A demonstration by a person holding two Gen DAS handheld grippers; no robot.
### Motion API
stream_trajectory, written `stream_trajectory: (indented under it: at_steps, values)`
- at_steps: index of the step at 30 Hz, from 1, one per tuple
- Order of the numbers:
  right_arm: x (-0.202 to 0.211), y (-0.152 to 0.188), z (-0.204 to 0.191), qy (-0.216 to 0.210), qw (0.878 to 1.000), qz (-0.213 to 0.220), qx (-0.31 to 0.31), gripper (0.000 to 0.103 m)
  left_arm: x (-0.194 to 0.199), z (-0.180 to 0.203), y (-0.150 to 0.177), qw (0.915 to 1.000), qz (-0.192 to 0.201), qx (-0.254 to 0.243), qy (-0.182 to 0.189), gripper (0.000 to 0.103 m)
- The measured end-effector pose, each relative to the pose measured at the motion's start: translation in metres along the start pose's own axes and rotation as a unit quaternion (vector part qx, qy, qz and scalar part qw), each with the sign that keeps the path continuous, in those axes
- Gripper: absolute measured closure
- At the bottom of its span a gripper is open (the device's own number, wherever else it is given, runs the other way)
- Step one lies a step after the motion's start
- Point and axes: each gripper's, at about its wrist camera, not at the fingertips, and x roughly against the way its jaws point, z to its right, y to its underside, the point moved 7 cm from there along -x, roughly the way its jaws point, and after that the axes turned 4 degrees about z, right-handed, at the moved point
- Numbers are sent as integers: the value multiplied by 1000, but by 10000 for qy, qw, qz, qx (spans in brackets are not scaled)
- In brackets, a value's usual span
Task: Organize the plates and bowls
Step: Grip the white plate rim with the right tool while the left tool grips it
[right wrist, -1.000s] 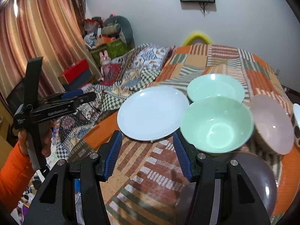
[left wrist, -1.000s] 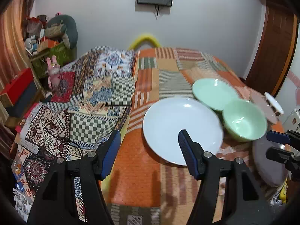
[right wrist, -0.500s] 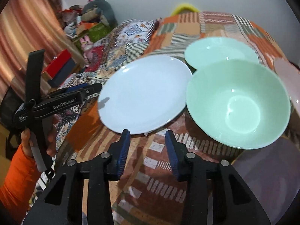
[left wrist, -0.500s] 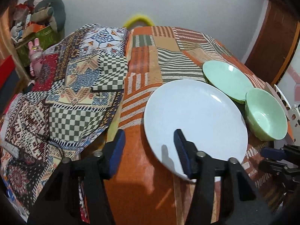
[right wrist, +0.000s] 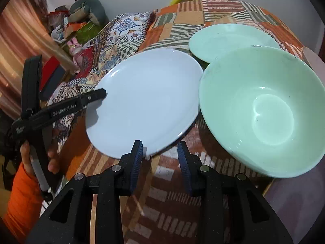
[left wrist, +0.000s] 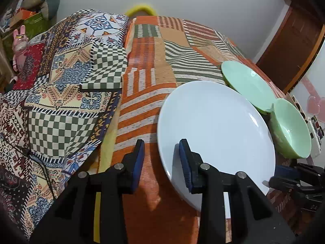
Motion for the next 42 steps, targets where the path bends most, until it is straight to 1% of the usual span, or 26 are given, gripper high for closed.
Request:
stream_trajectory:
  at_steps: [1,2,4,8,10,18,23,26,28,29,30,33,36,38,40,42]
  values:
    - [-1,0,-1,7,10000,0,1,70,-1,3,0,10000,-14,-33,66,75]
    - [-2,1,-1,-9,10000,-1,-32,70,-1,7,0,9999,-22,-74,108,80]
    - [-4,1,-1,29,10000,21,-57,71,-1,9,-1,9999,22,-153,22,80]
    - [-2,0,0,94,9999,46,-64,73,3,7,1,10000,16,-81,43,81]
    - [-3,-2,1,104,9999,38,-59,74,8,9,4,9999,22,-125,-4,82]
    - [1,4,-5,159,9998,-22,147,74,38,12,35,9998,-59,-157,-57,81]
    - [3,7,-5,159,9996,-34,234,75,53,13,50,9998,-153,-129,25,80]
    - [1,5,-3,126,9997,-62,195,76,52,10,49,9998,-204,-29,75,80]
    - [-1,3,-3,122,9998,-62,155,76,49,5,44,9998,-137,-49,-118,81]
    - [-2,1,-2,155,9998,-46,140,75,48,2,39,9994,-27,-133,-314,81]
    - [-3,1,-3,182,9997,-33,133,75,47,1,34,9992,28,-157,-360,81]
    - [-6,-2,-1,213,9998,-13,63,75,41,1,22,9997,54,-117,-227,81]
    - [-8,-3,1,219,9998,12,-32,75,28,-2,13,9994,-36,-157,-315,81]
    - [-8,-4,2,250,9997,47,-60,75,18,-8,11,9993,-137,-81,-332,80]
    - [-8,-4,2,259,9996,72,-82,75,13,-10,12,9996,-191,38,-187,80]
    - [-8,-4,2,256,9996,89,-91,75,11,-11,11,9998,-187,46,-103,80]
